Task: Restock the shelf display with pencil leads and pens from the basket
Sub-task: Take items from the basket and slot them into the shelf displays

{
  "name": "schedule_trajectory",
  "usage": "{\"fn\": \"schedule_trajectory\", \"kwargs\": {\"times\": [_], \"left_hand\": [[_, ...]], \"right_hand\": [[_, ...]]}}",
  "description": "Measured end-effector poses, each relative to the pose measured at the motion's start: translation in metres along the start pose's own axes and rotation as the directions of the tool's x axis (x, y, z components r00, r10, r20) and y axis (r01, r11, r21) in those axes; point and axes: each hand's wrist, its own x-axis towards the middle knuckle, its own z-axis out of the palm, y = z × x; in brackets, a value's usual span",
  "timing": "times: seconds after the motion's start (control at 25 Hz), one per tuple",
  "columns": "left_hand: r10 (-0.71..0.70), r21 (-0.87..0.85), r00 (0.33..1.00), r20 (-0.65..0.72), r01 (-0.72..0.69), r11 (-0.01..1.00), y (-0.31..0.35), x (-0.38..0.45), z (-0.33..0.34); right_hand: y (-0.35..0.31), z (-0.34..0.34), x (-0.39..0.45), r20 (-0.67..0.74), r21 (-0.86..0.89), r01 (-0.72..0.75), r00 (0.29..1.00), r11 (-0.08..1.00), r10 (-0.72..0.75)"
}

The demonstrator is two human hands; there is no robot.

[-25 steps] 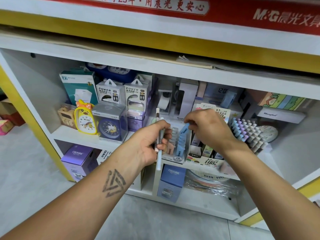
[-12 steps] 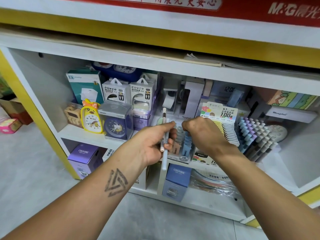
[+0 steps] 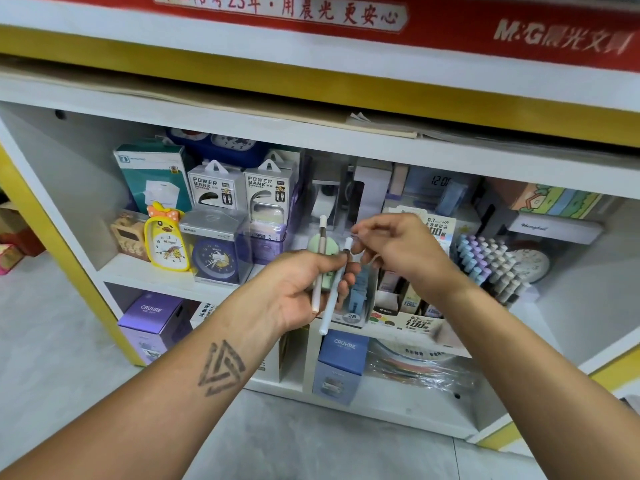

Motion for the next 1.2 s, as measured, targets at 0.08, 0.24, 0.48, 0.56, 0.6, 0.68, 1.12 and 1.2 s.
{"fn": "schedule_trajectory", "kwargs": {"times": [0.08,0.24,0.48,0.56,0.6,0.68,1.12,1.2], "left_hand": [[0.030,0.031,0.999,0.026,-0.031,0.999,-0.005,0.002,0.008],[0.034,0.076,0.990,0.136,-0.044,0.996,-0.022,0.006,0.036],[-0.054,0.115,0.986,0.155,0.036,0.993,-0.049,0.014,0.076],[-0.079,0.139,0.986,0.149,0.058,0.989,-0.056,0.016,0.086],[-0.090,0.147,0.984,0.151,0.067,0.987,-0.060,0.017,0.090],[-0.106,0.144,0.981,0.162,0.083,0.986,-0.065,0.020,0.097],[-0.080,0.158,0.974,0.211,0.047,0.986,-0.088,0.029,0.111],[-0.071,0.171,0.978,0.197,0.038,0.985,-0.092,0.030,0.112]], "right_hand": [[-0.007,-0.012,-0.011,0.038,0.226,-0.092,0.996,0.970,0.086],[-0.002,-0.042,-0.041,0.066,0.355,-0.175,0.985,0.919,0.162],[0.024,-0.128,-0.081,-0.307,0.417,0.016,0.943,0.909,0.125],[0.038,-0.152,-0.095,-0.459,0.262,0.061,0.886,0.963,0.069],[0.044,-0.161,-0.102,-0.507,0.184,0.068,0.861,0.981,0.035],[0.055,-0.173,-0.113,-0.547,0.029,0.070,0.836,0.997,-0.043],[0.081,-0.171,-0.122,-0.477,-0.351,0.094,0.838,0.932,-0.264],[0.087,-0.164,-0.122,-0.380,-0.474,0.092,0.876,0.876,-0.298]]}}
